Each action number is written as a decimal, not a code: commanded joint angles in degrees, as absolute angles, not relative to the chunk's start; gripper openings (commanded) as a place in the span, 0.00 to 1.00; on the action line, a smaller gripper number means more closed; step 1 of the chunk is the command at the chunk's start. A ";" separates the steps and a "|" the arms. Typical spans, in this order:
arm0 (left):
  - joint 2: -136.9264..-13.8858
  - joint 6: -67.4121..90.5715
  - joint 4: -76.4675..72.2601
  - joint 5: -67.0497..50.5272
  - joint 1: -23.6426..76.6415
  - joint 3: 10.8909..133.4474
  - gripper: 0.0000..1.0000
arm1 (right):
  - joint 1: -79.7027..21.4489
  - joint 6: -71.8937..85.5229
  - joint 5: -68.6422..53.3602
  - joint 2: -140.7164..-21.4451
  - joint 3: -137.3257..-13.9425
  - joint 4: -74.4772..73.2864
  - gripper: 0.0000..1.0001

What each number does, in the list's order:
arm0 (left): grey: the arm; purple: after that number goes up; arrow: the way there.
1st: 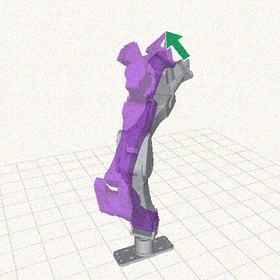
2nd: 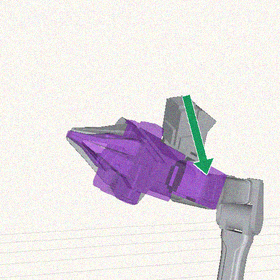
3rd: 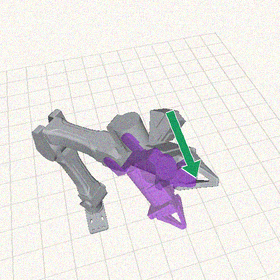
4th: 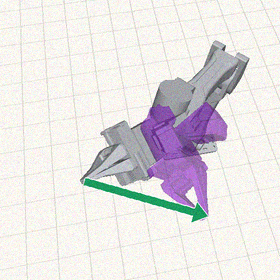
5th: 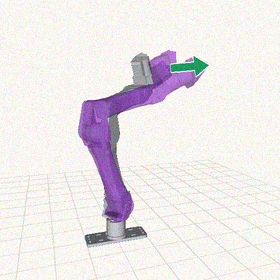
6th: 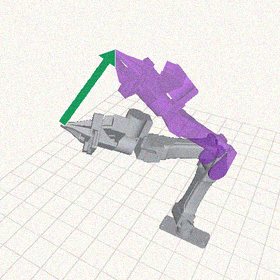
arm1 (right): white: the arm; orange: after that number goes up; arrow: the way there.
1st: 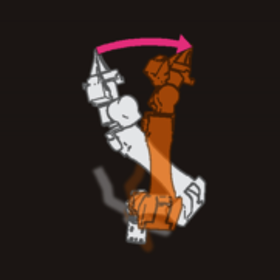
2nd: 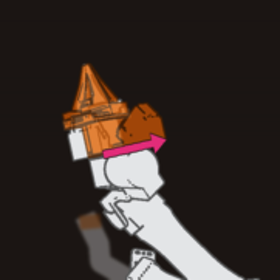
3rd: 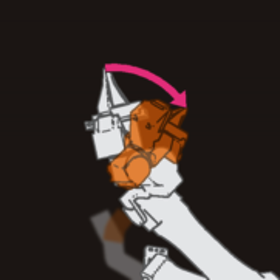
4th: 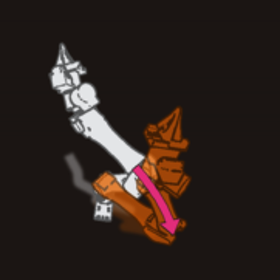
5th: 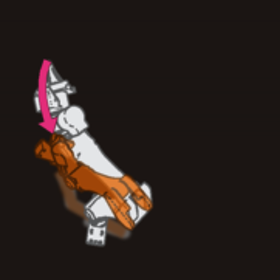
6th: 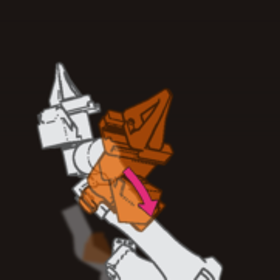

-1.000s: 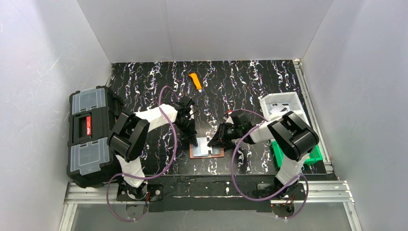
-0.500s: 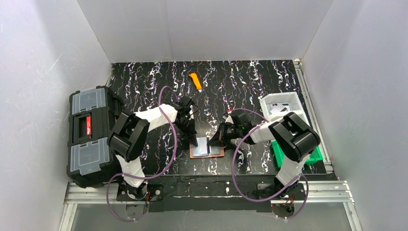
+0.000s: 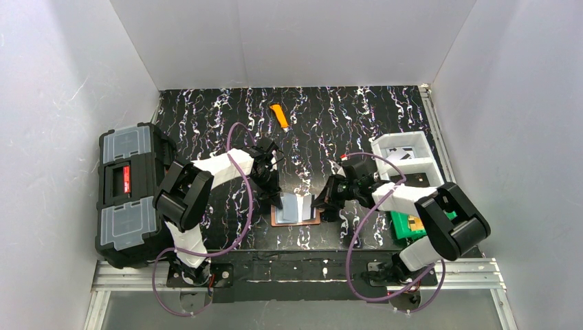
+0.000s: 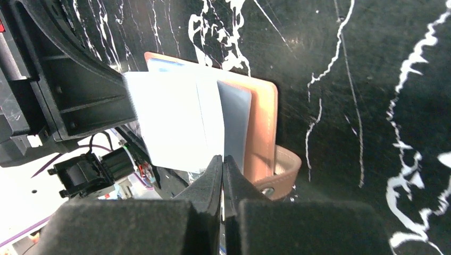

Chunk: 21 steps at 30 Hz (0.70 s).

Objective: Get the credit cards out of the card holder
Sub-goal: Remove the credit card from the card holder, then place the credit card in the storage box.

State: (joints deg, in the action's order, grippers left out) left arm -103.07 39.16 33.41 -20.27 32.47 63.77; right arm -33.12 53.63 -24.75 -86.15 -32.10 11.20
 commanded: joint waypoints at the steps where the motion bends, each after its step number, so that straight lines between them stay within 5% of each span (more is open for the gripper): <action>1: -103.06 36.41 37.43 -10.96 32.26 61.96 0.00 | -32.78 50.53 -20.89 -82.20 -34.07 3.45 0.01; 21: -97.44 33.68 40.39 -15.64 32.26 71.72 0.06 | -31.34 48.74 -8.02 -59.83 -41.44 -23.37 0.01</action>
